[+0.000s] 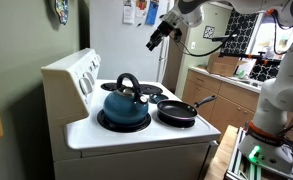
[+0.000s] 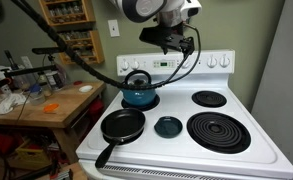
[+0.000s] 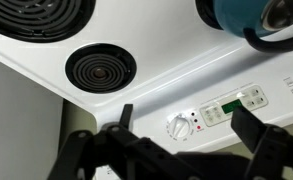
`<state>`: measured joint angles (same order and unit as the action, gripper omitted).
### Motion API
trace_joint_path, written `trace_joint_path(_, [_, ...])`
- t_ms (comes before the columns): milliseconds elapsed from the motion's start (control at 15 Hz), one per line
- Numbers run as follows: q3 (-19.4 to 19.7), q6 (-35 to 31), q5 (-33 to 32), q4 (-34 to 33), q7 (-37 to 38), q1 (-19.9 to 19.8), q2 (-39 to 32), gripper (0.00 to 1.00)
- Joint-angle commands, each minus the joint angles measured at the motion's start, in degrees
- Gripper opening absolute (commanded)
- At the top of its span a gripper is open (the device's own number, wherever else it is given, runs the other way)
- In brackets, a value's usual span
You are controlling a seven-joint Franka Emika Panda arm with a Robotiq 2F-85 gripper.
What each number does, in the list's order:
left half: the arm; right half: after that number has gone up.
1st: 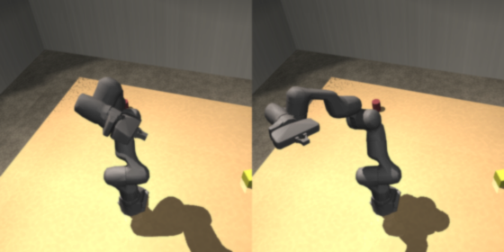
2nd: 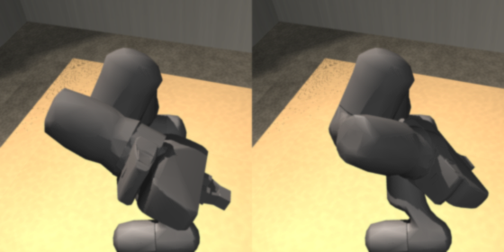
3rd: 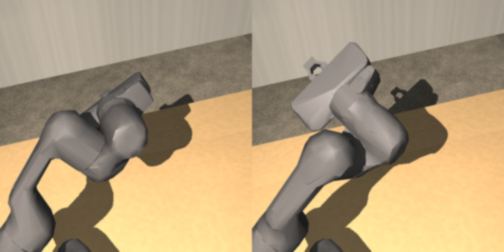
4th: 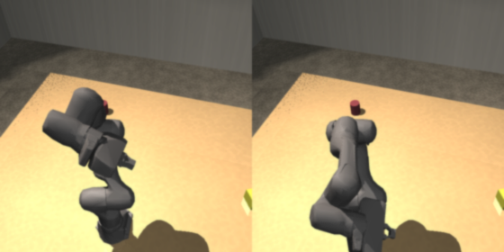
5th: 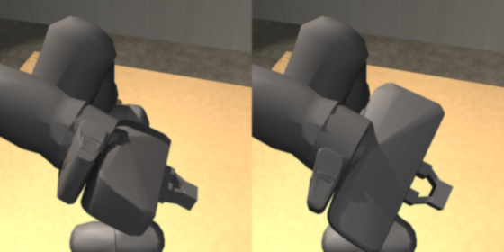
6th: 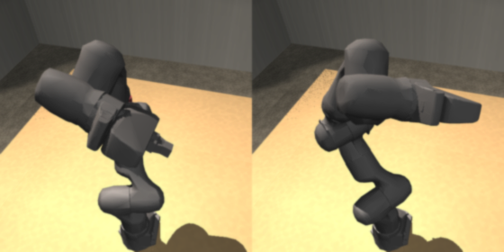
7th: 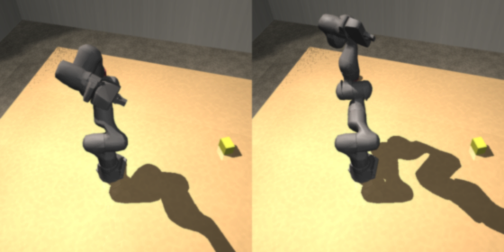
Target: Turn the third knob from the right in an anti-clockwise direction
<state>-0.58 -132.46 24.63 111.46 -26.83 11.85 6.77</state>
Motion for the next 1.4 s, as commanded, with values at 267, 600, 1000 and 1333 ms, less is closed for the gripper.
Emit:
trace_joint_path(267, [-5.31, 2.88, 4.58, -14.63, -14.76, -1.32, -13.27, 1.0])
trace_joint_path(600, [-6.96, 0.58, 2.92, -13.93, -12.53, -2.2, -13.27, 1.0])
trace_joint_path(1000, [-7.83, -1.13, 6.59, -15.98, -13.74, -2.93, -15.83, 1.0])
trace_joint_path(1333, [-11.48, -8.2, 11.58, -22.63, -12.19, -3.37, -23.54, 1.0])
